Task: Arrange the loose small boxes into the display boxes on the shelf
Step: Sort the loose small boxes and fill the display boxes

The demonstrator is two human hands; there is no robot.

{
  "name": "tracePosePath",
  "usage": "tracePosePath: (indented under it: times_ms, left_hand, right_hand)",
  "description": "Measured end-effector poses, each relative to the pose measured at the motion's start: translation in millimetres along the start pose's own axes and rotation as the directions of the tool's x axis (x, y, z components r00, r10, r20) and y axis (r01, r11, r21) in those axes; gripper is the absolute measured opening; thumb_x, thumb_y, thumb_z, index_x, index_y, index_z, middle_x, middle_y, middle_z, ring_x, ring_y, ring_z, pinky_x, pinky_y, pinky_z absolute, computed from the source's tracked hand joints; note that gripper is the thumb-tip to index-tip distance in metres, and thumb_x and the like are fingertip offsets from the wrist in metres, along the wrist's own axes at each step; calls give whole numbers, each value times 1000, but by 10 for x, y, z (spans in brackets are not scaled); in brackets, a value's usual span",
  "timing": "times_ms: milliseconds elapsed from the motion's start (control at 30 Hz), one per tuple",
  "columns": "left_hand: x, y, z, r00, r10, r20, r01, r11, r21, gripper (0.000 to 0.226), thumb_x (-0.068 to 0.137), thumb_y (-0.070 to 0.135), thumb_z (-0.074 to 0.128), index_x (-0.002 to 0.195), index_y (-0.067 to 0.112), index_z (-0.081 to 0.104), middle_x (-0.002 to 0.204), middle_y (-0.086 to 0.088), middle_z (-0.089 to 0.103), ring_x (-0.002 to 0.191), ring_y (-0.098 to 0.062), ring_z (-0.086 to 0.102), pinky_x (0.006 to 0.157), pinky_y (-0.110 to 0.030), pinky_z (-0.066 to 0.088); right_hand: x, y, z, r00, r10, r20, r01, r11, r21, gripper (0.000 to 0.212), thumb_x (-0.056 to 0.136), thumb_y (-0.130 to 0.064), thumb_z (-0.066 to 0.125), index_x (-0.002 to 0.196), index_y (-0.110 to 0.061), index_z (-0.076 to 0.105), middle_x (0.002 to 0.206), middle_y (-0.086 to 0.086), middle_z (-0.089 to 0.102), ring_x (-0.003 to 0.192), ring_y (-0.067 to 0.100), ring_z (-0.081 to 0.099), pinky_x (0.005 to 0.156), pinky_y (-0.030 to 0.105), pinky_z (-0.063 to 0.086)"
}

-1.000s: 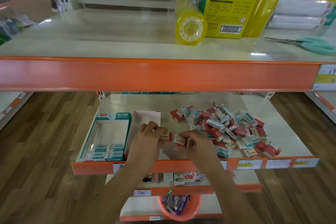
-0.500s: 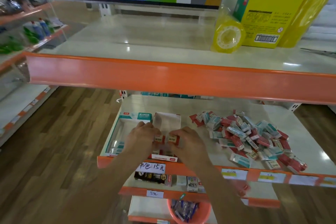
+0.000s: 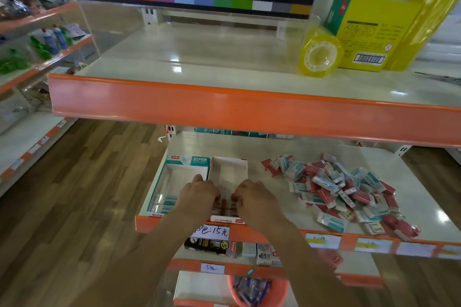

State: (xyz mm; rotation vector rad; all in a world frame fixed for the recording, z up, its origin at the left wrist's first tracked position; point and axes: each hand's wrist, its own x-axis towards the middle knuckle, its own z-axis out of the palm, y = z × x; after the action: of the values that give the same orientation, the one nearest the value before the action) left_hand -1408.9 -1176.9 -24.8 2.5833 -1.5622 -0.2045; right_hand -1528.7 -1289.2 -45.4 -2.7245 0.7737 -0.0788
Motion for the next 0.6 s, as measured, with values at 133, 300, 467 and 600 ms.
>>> tracePosePath:
  times_ms: [133, 300, 467, 600]
  left_hand:
    - [10, 16, -6, 1000, -28, -12, 28, 1000, 12, 21, 91, 24, 56, 110, 29, 63, 105, 0, 59, 96, -16, 51, 86, -30, 48]
    - [74, 111, 15, 993, -73, -91, 69, 997, -41, 25, 92, 23, 55, 115, 29, 61, 112, -1, 57, 98, -19, 53, 86, -31, 47]
    - [165, 350, 53, 972, 45, -230, -66, 994, -84, 28, 89, 15, 55, 113, 25, 66, 116, 0, 60, 110, -24, 52, 89, -34, 47]
    - [239, 626, 111, 948, 154, -277, -173, 984, -43, 29, 89, 19, 52, 113, 23, 67, 119, -1, 60, 115, -24, 49, 102, -34, 32]
  right_hand:
    - [-11, 2, -3, 1000, -22, -6, 22, 1000, 2, 33, 92, -14, 50, 115, -27, 69, 121, -6, 59, 104, 17, 49, 86, 32, 49]
    - [-111, 48, 40, 955, 12, -296, 17, 995, 94, 30, 92, -17, 52, 115, -28, 69, 122, -11, 60, 101, 13, 57, 84, 26, 51]
    - [-228, 266, -19, 862, 90, -499, -1, 984, 175, 26, 75, -1, 69, 94, -17, 74, 105, -1, 68, 85, 15, 66, 70, 21, 52]
    - [-338, 528, -47, 877, 231, -421, -147, 963, 224, 30, 81, -4, 64, 109, -11, 70, 126, 6, 60, 95, 23, 67, 74, 29, 55]
